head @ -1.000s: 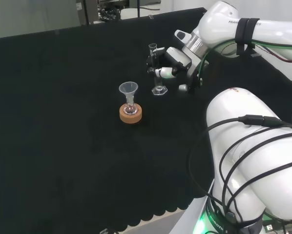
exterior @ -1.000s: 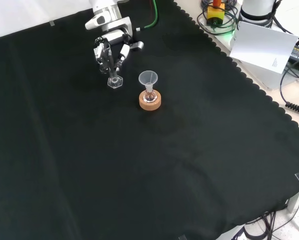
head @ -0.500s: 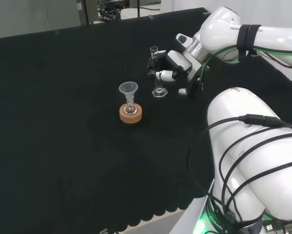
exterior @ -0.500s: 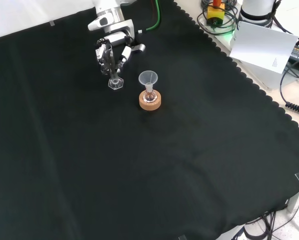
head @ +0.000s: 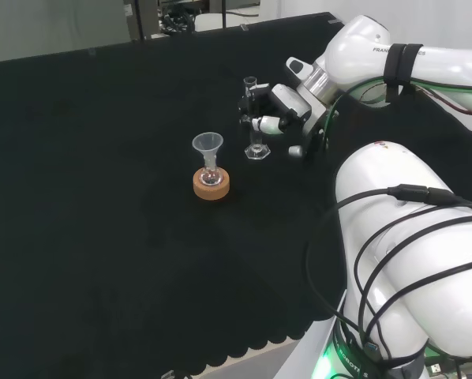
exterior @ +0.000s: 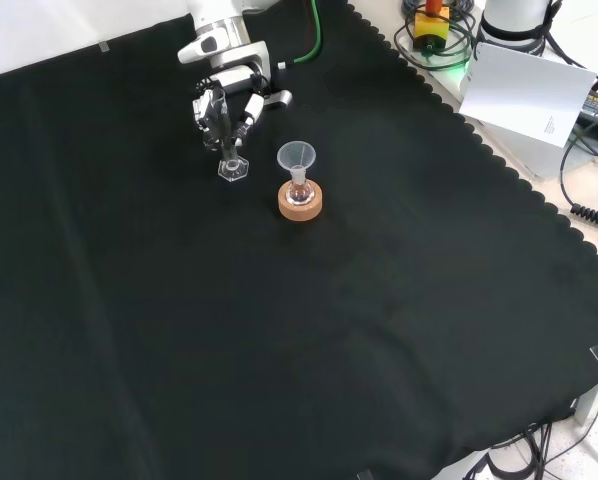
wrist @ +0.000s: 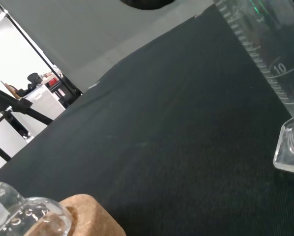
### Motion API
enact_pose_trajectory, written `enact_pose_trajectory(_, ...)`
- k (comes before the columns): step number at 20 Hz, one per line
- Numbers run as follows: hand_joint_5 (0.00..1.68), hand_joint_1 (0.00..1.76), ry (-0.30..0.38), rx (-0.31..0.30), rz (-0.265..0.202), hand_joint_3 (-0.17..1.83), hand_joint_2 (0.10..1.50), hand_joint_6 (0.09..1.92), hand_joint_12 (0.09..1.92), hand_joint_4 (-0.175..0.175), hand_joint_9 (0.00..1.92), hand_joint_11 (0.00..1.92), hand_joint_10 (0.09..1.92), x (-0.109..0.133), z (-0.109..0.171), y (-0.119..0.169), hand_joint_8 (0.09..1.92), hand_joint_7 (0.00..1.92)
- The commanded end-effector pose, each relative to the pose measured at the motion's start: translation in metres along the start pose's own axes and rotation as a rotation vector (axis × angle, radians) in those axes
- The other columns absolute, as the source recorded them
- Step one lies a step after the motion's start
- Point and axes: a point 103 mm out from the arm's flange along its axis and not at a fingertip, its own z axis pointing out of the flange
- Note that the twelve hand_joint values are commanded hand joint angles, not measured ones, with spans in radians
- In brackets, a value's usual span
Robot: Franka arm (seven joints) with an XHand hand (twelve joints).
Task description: Put the graduated cylinder back on the table.
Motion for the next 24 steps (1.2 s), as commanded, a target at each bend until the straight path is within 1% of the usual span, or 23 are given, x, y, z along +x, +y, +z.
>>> enact_pose_trajectory(1, 0.92, 1.09, 0.038, 0.003, -0.002, 0.00, 1.15, 1.10, 0.77, -0.062, 1.41, 1.25, 0.09, -0.0021, -0.0006, -0.0014, 0.41, 1.11)
enact_pose_trajectory(4, 0.92, 1.08, 0.049, 0.005, -0.001, 0.00, 1.15, 1.11, 0.82, -0.035, 1.39, 1.19, 0.09, -0.0033, -0.0024, -0.0021, 0.52, 1.02)
enact_pose_trajectory(7, 0.92, 1.07, 0.047, 0.008, -0.002, 0.00, 1.15, 1.10, 0.87, -0.001, 1.37, 1.13, 0.09, -0.0034, -0.0038, -0.0030, 0.56, 0.97)
enact_pose_trajectory(11, 0.92, 1.03, 0.047, 0.020, 0.000, 0.00, 1.14, 1.10, 0.99, 0.081, 1.30, 0.98, 0.09, -0.0032, -0.0048, -0.0041, 0.61, 0.87)
enact_pose_trajectory(13, 0.86, 0.99, 0.040, 0.016, 0.000, -0.03, 1.10, 0.91, 1.04, 0.015, 1.26, 0.90, 0.09, -0.0028, -0.0057, -0.0050, 0.61, 0.83)
enact_pose_trajectory(14, 0.85, 0.98, 0.035, 0.016, -0.001, -0.05, 1.10, 0.83, 1.06, -0.007, 1.24, 0.87, 0.09, -0.0025, -0.0061, -0.0053, 0.61, 0.82)
enact_pose_trajectory(15, 0.85, 0.98, 0.032, 0.018, 0.000, -0.07, 1.09, 0.78, 1.07, -0.020, 1.23, 0.85, 0.09, -0.0024, -0.0063, -0.0053, 0.61, 0.82)
enact_pose_trajectory(18, 0.84, 0.97, 0.030, 0.038, 0.008, -0.16, 1.11, 0.73, 1.09, -0.032, 1.21, 0.82, 0.09, -0.0023, -0.0073, -0.0043, 0.61, 0.81)
enact_pose_trajectory(21, 0.81, 0.96, 0.029, 0.060, 0.021, -0.17, 1.10, 0.71, 1.12, -0.036, 1.19, 0.78, 0.09, -0.0032, -0.0085, -0.0027, 0.60, 0.79)
enact_pose_trajectory(24, 0.77, 0.95, 0.029, 0.063, 0.025, -0.17, 1.08, 0.71, 1.16, -0.038, 1.16, 0.72, 0.09, -0.0034, -0.0102, -0.0013, 0.60, 0.77)
